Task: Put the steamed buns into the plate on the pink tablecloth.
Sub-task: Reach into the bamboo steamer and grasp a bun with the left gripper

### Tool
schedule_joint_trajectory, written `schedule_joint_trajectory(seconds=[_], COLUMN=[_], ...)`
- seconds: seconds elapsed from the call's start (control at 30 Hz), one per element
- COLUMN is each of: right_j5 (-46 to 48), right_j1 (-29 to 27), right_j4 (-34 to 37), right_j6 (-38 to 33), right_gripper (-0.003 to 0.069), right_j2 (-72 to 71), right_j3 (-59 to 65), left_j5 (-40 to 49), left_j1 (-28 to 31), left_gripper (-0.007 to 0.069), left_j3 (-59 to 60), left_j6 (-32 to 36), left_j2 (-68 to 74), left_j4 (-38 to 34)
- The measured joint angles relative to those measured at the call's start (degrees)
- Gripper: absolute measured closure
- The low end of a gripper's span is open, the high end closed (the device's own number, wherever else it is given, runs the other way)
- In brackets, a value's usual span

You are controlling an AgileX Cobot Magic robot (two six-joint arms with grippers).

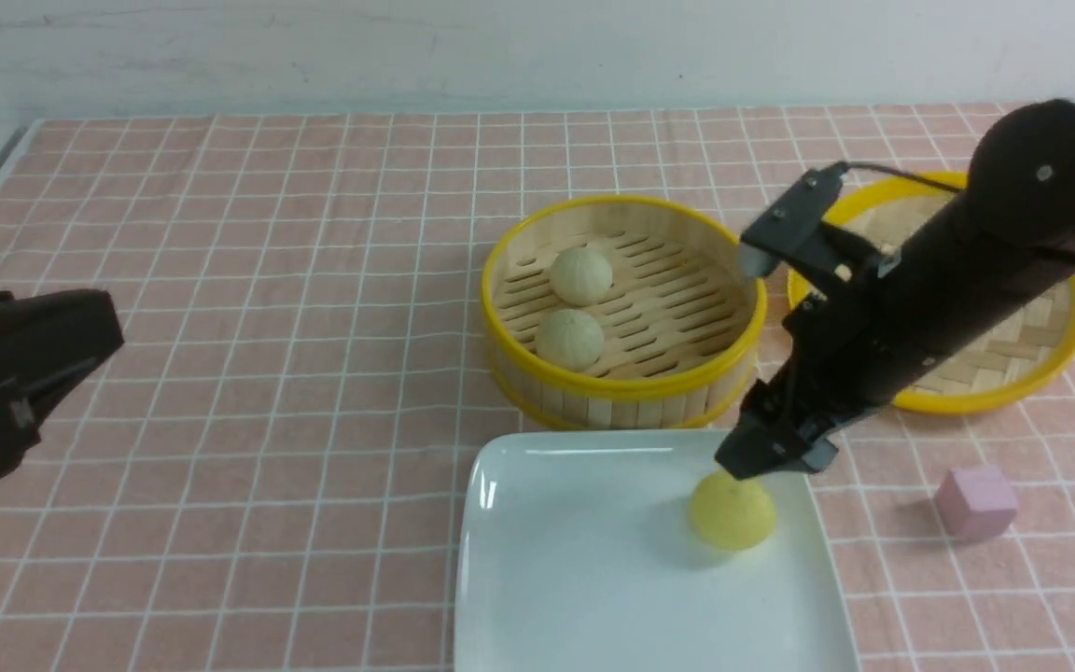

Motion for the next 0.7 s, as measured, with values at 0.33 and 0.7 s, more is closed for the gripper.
schedule_joint_trajectory(seconds=[0.33,0.7], right_j5=[-1.74,8.34], right_j1=[0.0,0.0], right_j4=[0.0,-3.88], right_j6=[0.0,6.63], right_gripper=[0.0113,0.0119], right_j2=[-21.92,-30.08], right_j3=[-5.75,-5.81], left_j5=[3.97,14.25], left_j1=[0.0,-8.32], left_gripper=[0.0186,0.0202], left_j3=[-2.96,-27.86], left_j6=[39.13,39.5], left_j2=[24.24,55.57], left_j4=[-31.41,-20.41])
